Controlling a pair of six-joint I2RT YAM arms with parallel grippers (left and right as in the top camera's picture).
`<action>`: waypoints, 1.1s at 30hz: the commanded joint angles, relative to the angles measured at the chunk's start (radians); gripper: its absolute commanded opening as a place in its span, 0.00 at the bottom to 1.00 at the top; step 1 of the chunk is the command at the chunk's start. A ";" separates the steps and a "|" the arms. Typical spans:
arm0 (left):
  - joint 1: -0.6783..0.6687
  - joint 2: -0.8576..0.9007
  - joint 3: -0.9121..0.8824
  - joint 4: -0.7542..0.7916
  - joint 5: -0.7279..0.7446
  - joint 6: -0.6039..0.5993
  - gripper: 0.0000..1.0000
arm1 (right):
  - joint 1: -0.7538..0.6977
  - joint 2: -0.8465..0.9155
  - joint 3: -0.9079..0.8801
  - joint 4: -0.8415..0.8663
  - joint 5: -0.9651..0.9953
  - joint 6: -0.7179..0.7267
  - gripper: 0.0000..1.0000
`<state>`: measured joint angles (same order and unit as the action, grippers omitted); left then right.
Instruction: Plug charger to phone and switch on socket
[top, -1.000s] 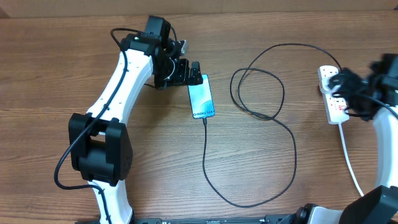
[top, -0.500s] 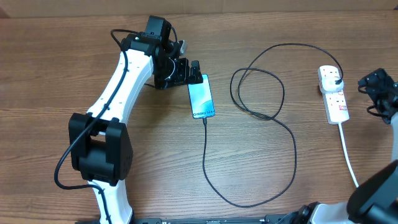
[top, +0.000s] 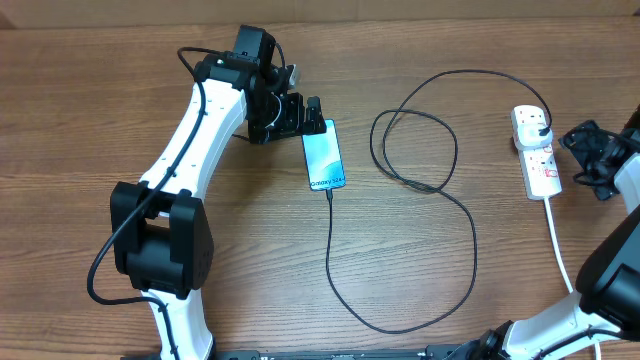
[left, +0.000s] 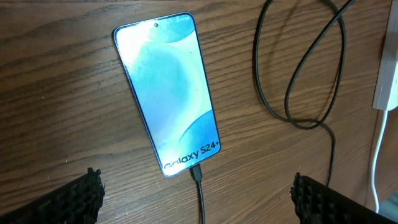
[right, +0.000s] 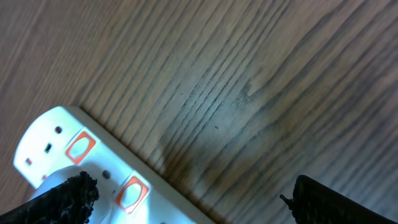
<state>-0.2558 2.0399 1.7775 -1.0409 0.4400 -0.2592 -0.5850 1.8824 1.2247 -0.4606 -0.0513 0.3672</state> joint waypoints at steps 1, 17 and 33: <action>0.000 -0.019 0.023 0.003 -0.003 -0.011 1.00 | -0.003 0.028 0.020 0.019 0.005 0.008 1.00; -0.001 -0.019 0.023 0.009 -0.002 -0.011 1.00 | 0.085 0.065 0.020 0.000 -0.027 0.006 1.00; -0.001 -0.019 0.023 0.021 -0.002 -0.011 1.00 | 0.090 0.065 0.020 -0.103 -0.029 0.006 1.00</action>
<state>-0.2558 2.0399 1.7775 -1.0241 0.4400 -0.2596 -0.5346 1.9480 1.2434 -0.5377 -0.0235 0.3885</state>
